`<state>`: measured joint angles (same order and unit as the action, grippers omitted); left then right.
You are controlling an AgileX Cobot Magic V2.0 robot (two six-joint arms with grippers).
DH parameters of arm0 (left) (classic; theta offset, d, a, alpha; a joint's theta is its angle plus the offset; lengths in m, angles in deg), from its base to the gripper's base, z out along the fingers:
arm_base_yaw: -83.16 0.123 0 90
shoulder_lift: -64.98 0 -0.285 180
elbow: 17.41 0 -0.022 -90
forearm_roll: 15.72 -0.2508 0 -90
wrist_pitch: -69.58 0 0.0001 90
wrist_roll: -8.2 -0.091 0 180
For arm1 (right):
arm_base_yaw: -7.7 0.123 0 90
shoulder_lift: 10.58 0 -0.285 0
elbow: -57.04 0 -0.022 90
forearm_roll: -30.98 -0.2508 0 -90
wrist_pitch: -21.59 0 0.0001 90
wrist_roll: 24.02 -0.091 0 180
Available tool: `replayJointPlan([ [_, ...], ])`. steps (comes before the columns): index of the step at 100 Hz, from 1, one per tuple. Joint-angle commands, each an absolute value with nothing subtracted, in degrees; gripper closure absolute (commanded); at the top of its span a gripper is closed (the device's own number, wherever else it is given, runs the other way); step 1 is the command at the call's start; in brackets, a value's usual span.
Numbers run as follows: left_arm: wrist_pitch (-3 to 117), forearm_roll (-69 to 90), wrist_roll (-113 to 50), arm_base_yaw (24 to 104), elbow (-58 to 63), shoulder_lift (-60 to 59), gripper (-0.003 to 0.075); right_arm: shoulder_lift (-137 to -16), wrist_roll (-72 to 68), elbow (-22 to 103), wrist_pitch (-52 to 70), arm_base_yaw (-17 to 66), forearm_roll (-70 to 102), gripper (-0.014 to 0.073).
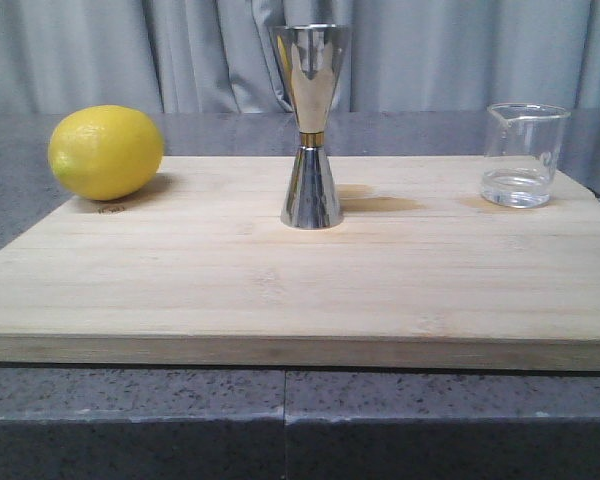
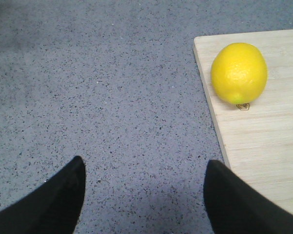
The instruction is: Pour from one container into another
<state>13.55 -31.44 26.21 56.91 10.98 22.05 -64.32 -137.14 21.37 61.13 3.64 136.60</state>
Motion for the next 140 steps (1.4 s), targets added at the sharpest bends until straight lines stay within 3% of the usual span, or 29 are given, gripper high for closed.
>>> replayJointPlan([
  [1,18.4,-32.6,27.1,56.5,10.3,22.9,0.0248,-63.8,-137.2,22.7,58.8,3.4,137.5,0.0008],
  [11,18.5,-32.6,27.1,56.5,10.3,22.8,0.0297,-63.9,-137.2,22.7,58.9,3.4,137.5,0.0116],
  [31,18.9,-32.6,27.1,56.5,10.3,22.8,0.0502,-63.9,-137.2,22.7,58.9,3.4,137.5,0.0484],
  [46,20.0,-32.6,27.1,56.5,10.3,22.8,0.0654,-63.9,-137.2,22.7,58.9,3.4,137.5,0.0667],
  [55,21.1,-32.8,27.1,56.5,10.3,22.8,0.0741,-63.9,-137.2,22.7,57.8,3.4,137.5,0.0665],
  [116,21.4,-32.8,27.1,56.7,10.6,23.0,0.0739,-63.9,-137.2,22.7,57.4,3.4,137.5,0.0665],
  [140,30.3,-25.4,22.0,70.3,20.5,31.5,0.0738,-63.9,-137.2,22.7,57.3,3.4,137.5,0.0665],
])
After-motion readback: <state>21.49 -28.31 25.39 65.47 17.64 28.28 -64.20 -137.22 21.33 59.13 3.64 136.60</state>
